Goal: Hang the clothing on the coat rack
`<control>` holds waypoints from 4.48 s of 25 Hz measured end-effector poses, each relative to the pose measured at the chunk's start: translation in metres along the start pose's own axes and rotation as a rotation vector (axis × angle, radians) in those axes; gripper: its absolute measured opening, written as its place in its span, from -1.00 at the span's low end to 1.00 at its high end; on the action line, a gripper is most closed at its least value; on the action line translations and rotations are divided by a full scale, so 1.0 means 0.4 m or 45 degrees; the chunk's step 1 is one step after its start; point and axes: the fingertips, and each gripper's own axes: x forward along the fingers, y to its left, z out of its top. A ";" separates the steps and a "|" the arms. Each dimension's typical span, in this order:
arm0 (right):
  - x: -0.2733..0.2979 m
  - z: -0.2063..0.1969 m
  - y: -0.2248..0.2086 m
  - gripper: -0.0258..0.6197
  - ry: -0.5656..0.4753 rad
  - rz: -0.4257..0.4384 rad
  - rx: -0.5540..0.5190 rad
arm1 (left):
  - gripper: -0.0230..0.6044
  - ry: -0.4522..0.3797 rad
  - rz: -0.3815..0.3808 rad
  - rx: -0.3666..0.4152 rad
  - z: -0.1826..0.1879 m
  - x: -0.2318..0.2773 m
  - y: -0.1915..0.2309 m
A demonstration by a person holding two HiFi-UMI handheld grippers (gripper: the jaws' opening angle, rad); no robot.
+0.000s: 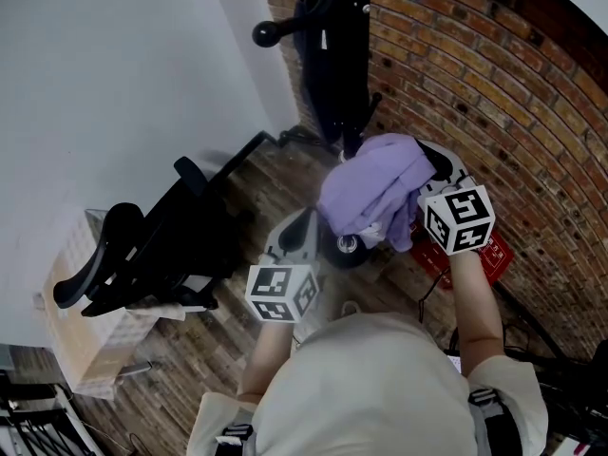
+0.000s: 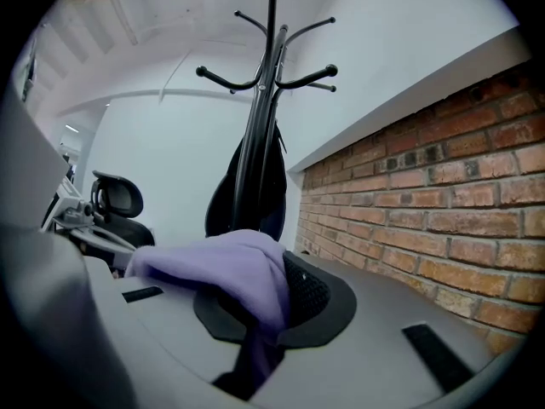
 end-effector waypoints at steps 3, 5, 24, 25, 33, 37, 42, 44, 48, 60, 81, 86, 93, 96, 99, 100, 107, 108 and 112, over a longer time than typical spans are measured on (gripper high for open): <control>0.005 -0.028 -0.012 -0.86 0.026 -0.013 0.012 | -0.91 -0.003 -0.004 0.002 0.003 0.003 -0.002; 0.009 -0.049 -0.018 -0.86 0.043 -0.021 0.024 | -0.91 -0.002 -0.003 0.003 0.002 0.005 -0.002; 0.015 -0.257 0.002 -0.86 0.150 0.025 0.158 | -0.91 -0.006 0.001 0.002 -0.005 0.013 -0.008; 0.015 -0.266 0.009 -0.86 0.151 0.034 0.162 | -0.91 -0.006 0.003 0.003 -0.005 0.014 -0.007; 0.012 -0.320 0.074 -0.86 0.150 0.108 0.227 | -0.91 -0.012 0.023 -0.003 -0.005 0.006 0.002; 0.004 -0.337 0.094 -0.86 0.147 0.129 0.236 | -0.91 -0.013 0.025 -0.004 -0.007 0.002 0.002; -0.019 -0.354 0.101 -0.82 0.137 0.115 0.252 | -0.91 -0.010 0.023 -0.003 -0.009 -0.004 0.000; -0.031 -0.357 0.099 -0.79 0.135 0.095 0.260 | -0.91 -0.008 0.017 -0.007 -0.012 -0.006 -0.005; -0.051 -0.358 0.101 -0.72 0.125 0.062 0.274 | -0.91 0.000 0.007 -0.018 -0.019 -0.018 -0.014; -0.124 -0.402 0.100 -0.50 0.200 -0.020 0.316 | -0.91 0.029 -0.022 -0.003 -0.031 -0.065 -0.028; -0.293 -0.330 0.243 -0.52 0.142 -0.018 0.301 | -0.91 0.075 -0.100 0.001 -0.090 -0.202 -0.097; -0.352 -0.283 0.300 -0.62 0.087 -0.013 0.276 | -0.91 0.079 -0.099 -0.008 -0.117 -0.274 -0.118; -0.440 -0.227 0.380 -0.80 0.057 -0.013 0.246 | -0.91 0.081 -0.088 -0.027 -0.146 -0.368 -0.149; -0.474 -0.203 0.410 -0.83 0.030 0.001 0.241 | -0.91 0.069 -0.081 -0.034 -0.151 -0.404 -0.160; -0.509 -0.182 0.429 -0.86 0.010 0.000 0.233 | -0.91 0.062 -0.078 -0.041 -0.158 -0.438 -0.175; -0.520 -0.175 0.436 -0.86 0.004 0.001 0.230 | -0.91 0.061 -0.077 -0.042 -0.161 -0.449 -0.180; -0.587 -0.144 0.488 -0.88 -0.037 0.009 0.226 | -0.91 0.049 -0.070 -0.041 -0.175 -0.523 -0.197; -0.595 -0.143 0.496 -0.89 -0.038 0.010 0.223 | -0.91 0.047 -0.069 -0.040 -0.177 -0.533 -0.198; -0.621 -0.140 0.523 -0.89 -0.046 0.006 0.216 | -0.91 0.043 -0.071 -0.036 -0.183 -0.567 -0.204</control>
